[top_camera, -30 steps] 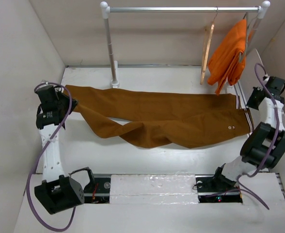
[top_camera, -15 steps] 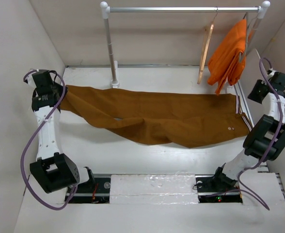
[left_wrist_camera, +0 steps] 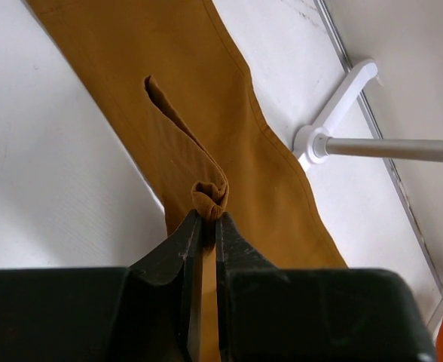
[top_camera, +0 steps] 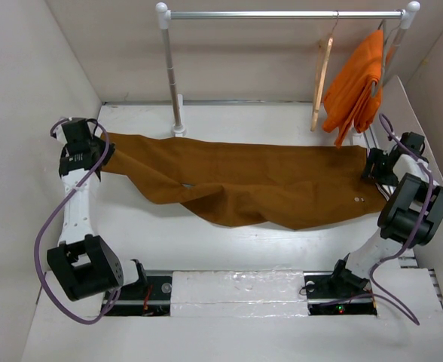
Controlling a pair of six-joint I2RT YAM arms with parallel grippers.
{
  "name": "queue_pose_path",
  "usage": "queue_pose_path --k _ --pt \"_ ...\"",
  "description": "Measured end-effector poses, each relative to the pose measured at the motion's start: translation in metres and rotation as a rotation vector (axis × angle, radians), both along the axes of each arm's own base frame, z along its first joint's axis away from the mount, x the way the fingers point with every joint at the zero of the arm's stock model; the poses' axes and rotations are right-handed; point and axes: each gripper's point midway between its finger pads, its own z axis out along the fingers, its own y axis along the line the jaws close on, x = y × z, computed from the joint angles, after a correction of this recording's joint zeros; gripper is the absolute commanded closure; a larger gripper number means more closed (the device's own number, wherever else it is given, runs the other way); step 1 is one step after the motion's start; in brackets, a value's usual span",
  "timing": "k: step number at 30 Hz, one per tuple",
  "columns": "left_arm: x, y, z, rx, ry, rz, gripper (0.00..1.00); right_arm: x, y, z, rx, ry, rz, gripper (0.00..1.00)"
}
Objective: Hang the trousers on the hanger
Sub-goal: Fold the trousers at the center of the board.
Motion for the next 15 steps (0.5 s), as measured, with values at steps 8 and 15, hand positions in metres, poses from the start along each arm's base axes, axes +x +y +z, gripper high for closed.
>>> queue_pose_path --k 8,15 --pt "0.002 -0.003 0.002 0.002 -0.010 -0.009 1.00 -0.003 -0.007 -0.007 -0.025 0.028 -0.020 0.64" --pt "0.000 -0.002 -0.001 0.008 -0.008 -0.001 1.00 -0.003 -0.006 -0.012 -0.007 0.038 -0.051 1.00"
